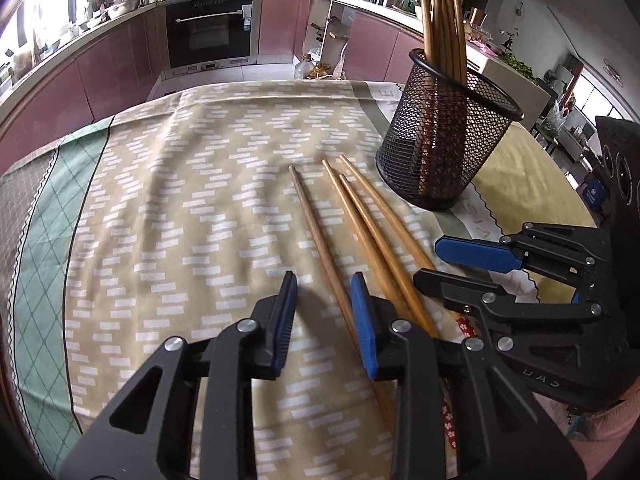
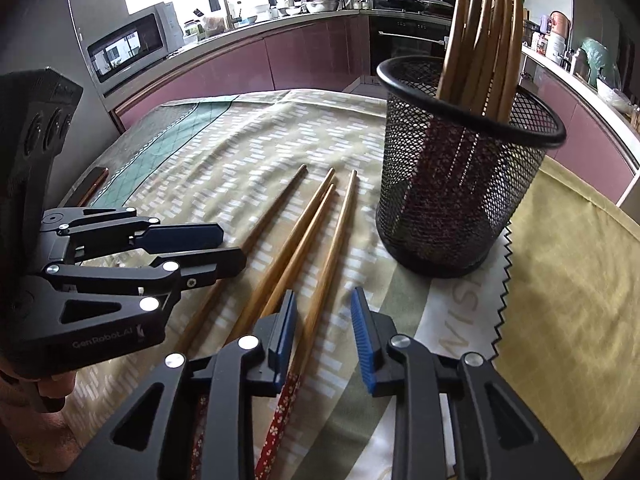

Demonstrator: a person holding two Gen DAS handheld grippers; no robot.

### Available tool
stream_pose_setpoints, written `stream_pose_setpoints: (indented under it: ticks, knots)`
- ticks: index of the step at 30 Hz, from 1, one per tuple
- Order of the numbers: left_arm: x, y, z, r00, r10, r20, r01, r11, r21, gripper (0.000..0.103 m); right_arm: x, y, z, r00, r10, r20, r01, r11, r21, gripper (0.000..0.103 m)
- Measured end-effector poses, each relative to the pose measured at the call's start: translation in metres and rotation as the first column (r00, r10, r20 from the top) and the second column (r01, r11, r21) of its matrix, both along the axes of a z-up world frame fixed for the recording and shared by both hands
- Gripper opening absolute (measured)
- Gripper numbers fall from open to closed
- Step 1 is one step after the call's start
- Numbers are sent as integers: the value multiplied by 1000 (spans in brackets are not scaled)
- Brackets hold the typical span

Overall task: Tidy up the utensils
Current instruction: 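Move the left gripper back to grasp a chopstick while the right gripper grasps another, then lift both held chopsticks upright and carry them over the mesh cup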

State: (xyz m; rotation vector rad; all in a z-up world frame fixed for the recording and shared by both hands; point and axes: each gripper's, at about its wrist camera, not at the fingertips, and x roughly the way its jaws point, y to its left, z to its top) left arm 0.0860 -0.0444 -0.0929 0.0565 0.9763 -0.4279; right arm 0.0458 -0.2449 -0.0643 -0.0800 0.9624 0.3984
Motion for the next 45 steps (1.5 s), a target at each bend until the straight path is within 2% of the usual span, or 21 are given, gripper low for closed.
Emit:
stream_pose_setpoints:
  ticks: [2, 5, 6, 10, 18, 32, 45]
  knots:
    - [3, -1, 0, 1000, 5, 1, -5, 1000, 3, 24, 2, 1, 0, 1000, -2, -2, 2, 1000, 2, 19]
    - [9, 1, -1, 1000, 21, -9, -21, 1000, -10, 14, 6, -2, 0, 1000, -8, -14, 8, 1000, 23, 9]
    - [10, 2, -1, 999, 30, -12, -30, 999, -17, 11, 7, -3, 0, 1000, -9, -21, 10, 999, 36, 9]
    - [8, 3, -1, 999, 45, -8, -45, 999, -23, 10, 7, -7, 0, 999, -16, -33, 18, 997, 71, 6]
    - [-2, 9, 6, 999, 53, 6, -52, 997, -61, 7, 2, -16, 9, 1000, -13, -28, 17, 991, 133, 6]
    - [-27, 18, 52, 998, -6, 66, 18, 985, -170, 7, -15, -24, 46, 997, 43, 56, -57, 965, 258, 6]
    - [-43, 27, 104, 991, -65, 119, 99, 946, -309, 7, -20, -40, 76, 991, 21, 135, -62, 949, 309, 6]
